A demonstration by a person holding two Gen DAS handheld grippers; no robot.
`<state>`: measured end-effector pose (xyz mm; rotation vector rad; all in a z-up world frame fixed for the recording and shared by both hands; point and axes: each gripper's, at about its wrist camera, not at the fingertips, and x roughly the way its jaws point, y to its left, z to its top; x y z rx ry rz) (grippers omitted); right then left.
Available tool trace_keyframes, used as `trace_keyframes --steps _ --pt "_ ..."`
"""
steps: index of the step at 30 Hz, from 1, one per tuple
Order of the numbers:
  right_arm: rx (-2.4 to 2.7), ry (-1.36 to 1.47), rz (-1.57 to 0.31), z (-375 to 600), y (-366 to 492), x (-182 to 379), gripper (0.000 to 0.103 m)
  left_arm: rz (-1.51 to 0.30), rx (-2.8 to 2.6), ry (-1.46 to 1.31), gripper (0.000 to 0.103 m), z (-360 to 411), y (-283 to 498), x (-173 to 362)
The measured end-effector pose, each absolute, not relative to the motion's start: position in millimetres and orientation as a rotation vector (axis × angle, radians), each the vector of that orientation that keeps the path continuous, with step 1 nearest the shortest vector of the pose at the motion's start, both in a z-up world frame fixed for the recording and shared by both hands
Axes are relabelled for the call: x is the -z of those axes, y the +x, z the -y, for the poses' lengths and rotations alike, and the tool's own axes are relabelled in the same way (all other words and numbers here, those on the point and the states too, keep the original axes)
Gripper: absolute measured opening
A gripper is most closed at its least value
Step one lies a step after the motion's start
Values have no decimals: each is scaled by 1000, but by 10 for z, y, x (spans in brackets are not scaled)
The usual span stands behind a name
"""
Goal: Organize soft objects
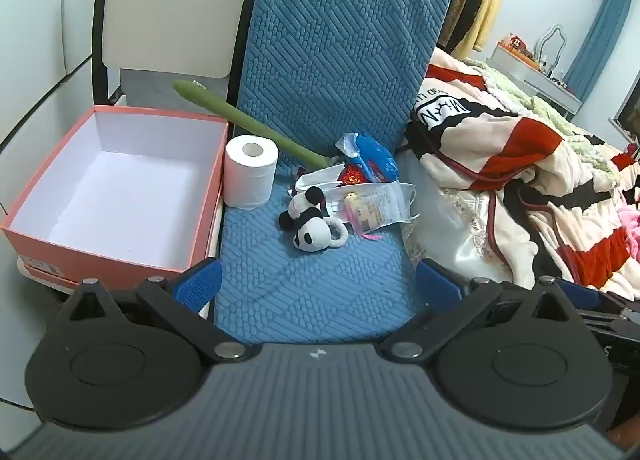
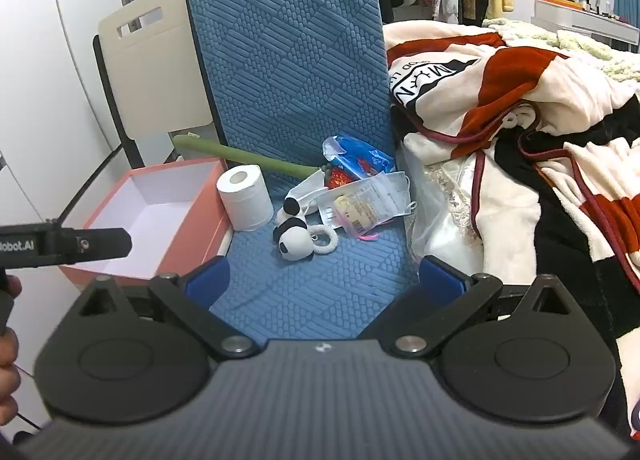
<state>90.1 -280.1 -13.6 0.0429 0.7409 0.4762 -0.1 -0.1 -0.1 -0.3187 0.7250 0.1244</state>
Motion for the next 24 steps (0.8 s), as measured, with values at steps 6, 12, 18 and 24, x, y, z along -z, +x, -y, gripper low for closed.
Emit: trace_keyframes --steps 6,12,18,24 --pt "-482 49 -736 2783 903 144 103 -743 -131 -302 103 56 29 10" --pt "-482 34 -745 2739 936 139 103 -734 -130 -314 103 -16 -21 0" --pt "-484 8 -754 2669 901 162 103 -745 -144 -318 103 -115 -61 -18" --pt "-477 13 -754 2648 861 149 103 -754 -140 -331 103 -175 -89 18"
